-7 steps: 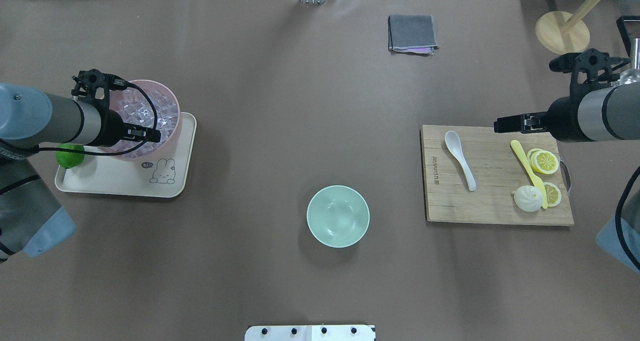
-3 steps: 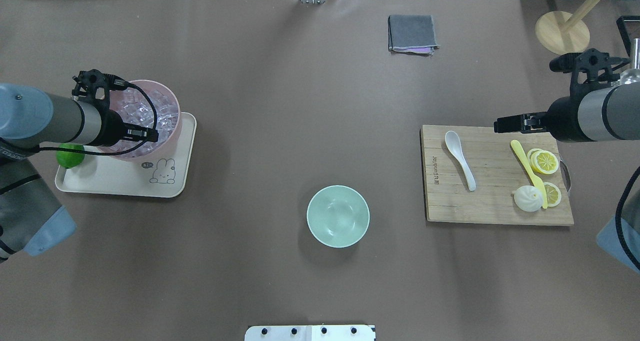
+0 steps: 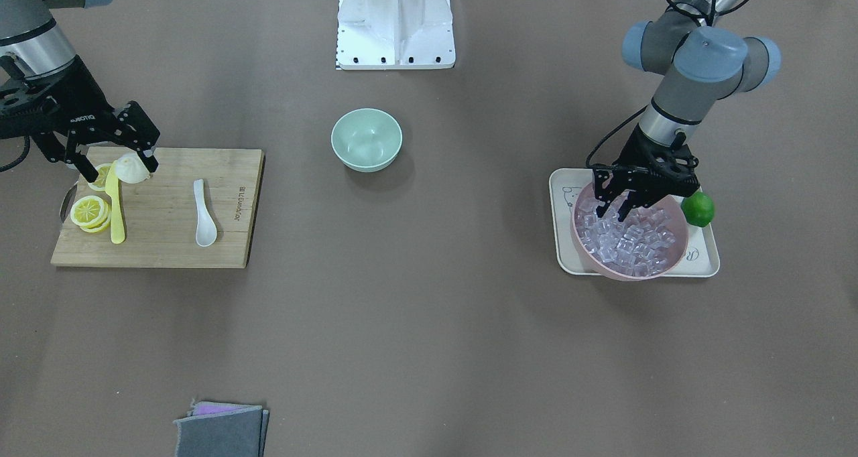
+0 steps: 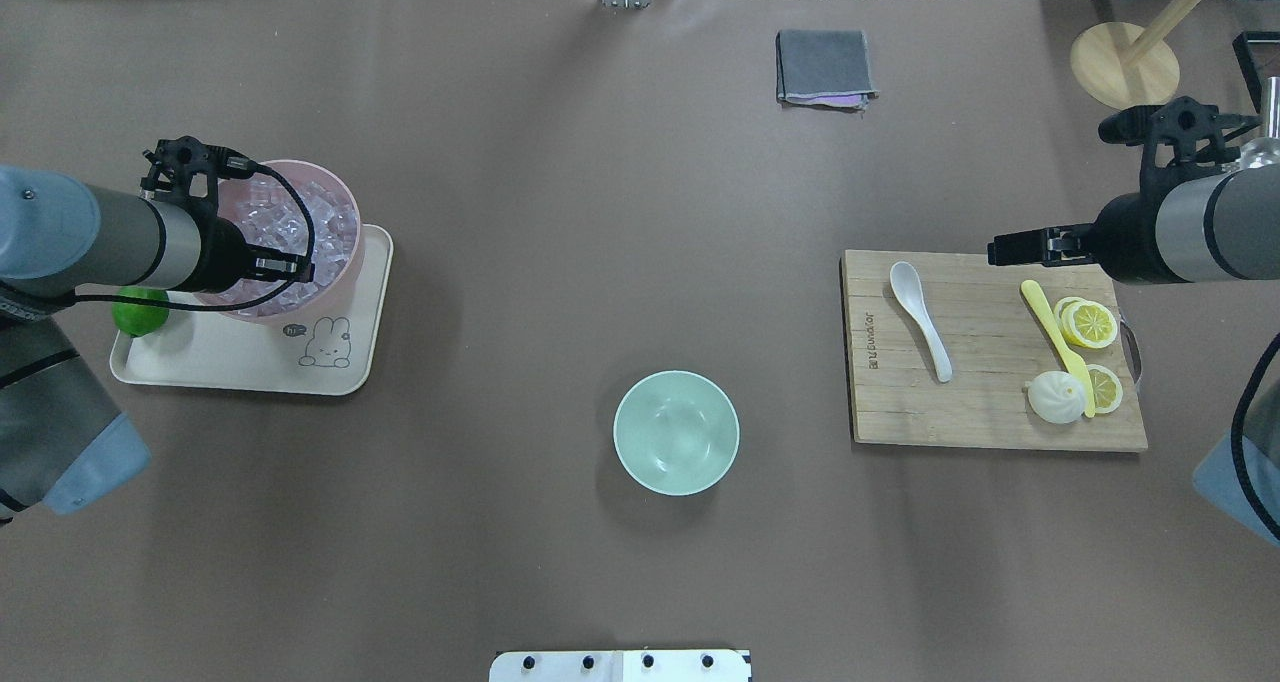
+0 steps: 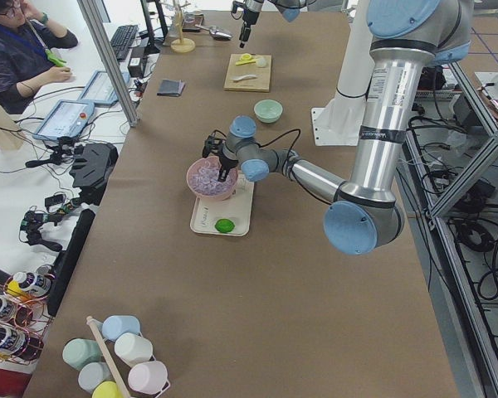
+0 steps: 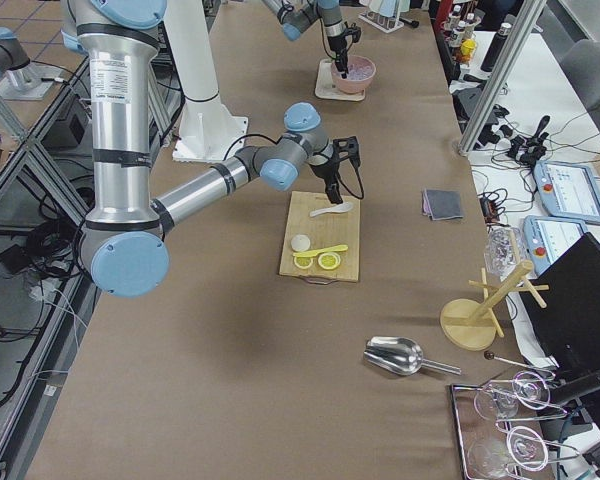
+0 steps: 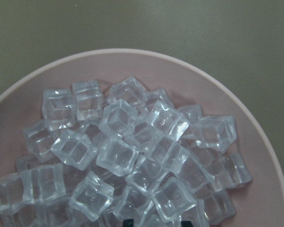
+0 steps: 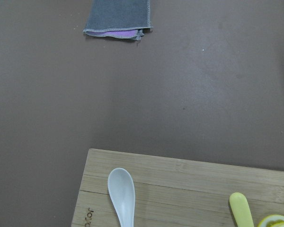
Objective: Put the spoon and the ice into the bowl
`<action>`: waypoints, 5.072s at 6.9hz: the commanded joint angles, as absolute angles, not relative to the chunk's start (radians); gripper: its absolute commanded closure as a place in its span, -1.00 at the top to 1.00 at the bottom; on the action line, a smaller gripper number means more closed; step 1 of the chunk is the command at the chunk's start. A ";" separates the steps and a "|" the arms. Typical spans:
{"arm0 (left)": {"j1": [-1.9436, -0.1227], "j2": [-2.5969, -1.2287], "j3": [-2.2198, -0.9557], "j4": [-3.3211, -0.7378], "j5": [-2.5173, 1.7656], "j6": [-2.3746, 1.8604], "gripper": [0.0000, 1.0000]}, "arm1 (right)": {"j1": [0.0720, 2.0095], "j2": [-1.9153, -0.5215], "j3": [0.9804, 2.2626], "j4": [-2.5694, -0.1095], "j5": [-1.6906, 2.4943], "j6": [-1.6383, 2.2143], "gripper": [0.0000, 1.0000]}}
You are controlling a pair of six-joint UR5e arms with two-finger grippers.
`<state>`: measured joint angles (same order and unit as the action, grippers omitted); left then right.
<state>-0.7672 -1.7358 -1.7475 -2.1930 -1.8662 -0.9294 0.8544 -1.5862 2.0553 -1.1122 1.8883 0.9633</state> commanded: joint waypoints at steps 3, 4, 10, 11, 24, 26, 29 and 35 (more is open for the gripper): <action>-0.778 -1.736 -1.908 -2.201 -1.875 -1.000 -1.00 | 0.854 -1.591 2.054 -1.111 1.890 0.963 1.00; -0.769 -1.784 -1.904 -2.229 -1.875 -1.190 -1.00 | 0.854 -1.591 2.052 -1.111 1.888 0.963 1.00; -0.264 -2.100 -1.722 -2.240 -1.407 -1.561 -1.00 | 0.854 -1.597 2.051 -1.108 1.873 0.962 1.00; -0.247 -2.132 -1.695 -2.240 -1.388 -1.566 -1.00 | 0.854 -1.597 2.049 -1.108 1.871 0.962 1.00; -0.990 -1.681 -1.885 -2.046 -2.111 -0.818 0.96 | 0.736 -1.568 2.005 -1.120 1.770 0.950 1.00; -1.250 -1.522 -1.824 -2.005 -2.128 -0.342 0.97 | 0.718 -1.565 1.999 -1.120 1.770 0.950 1.00; -1.608 -1.613 -1.728 -1.491 -2.250 0.396 0.97 | 0.671 -1.545 1.925 -1.106 1.738 0.951 1.00; -1.609 -1.598 -1.652 -1.502 -2.252 0.414 0.97 | 0.609 -1.466 1.859 -1.104 1.695 0.879 0.44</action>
